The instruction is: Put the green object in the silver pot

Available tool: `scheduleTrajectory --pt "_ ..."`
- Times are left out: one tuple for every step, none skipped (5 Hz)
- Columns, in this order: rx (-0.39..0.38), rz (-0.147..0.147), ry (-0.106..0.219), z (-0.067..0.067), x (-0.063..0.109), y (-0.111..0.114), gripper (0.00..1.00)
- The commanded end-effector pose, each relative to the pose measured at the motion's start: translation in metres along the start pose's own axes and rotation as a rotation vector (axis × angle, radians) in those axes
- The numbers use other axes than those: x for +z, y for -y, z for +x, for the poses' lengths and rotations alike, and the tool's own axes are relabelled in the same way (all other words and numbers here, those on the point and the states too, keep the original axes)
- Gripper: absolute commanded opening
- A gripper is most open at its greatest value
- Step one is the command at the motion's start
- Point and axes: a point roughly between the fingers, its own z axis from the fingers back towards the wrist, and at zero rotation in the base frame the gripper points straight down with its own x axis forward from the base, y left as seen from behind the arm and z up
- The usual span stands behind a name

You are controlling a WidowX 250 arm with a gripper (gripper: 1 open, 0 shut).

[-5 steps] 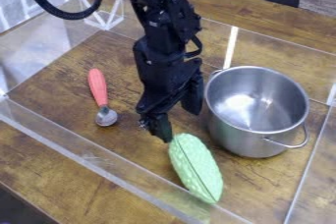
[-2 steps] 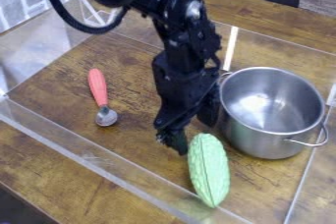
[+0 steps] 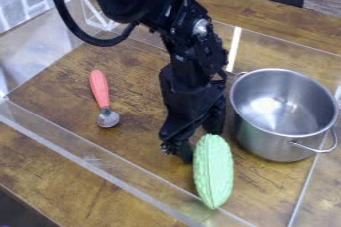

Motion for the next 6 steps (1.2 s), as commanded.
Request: scheduleTrajectory --pt "-0.011 -0.021 0.007 0.002 0.005 0.007 0.00" --pt "0.022 -0.020 0.018 0.001 0.004 0.017 0.00" --pt "0.054 -0.024 0.036 0.004 0.007 0.033 0.00" --pt "0.025 -0.025 0.050 -0.009 0.020 0.044 0.00" --pt "-0.004 -0.026 0.067 -0.022 0.038 0.053 0.00" --pt "-0.028 -0.013 0.090 -0.017 0.057 0.050 0.00"
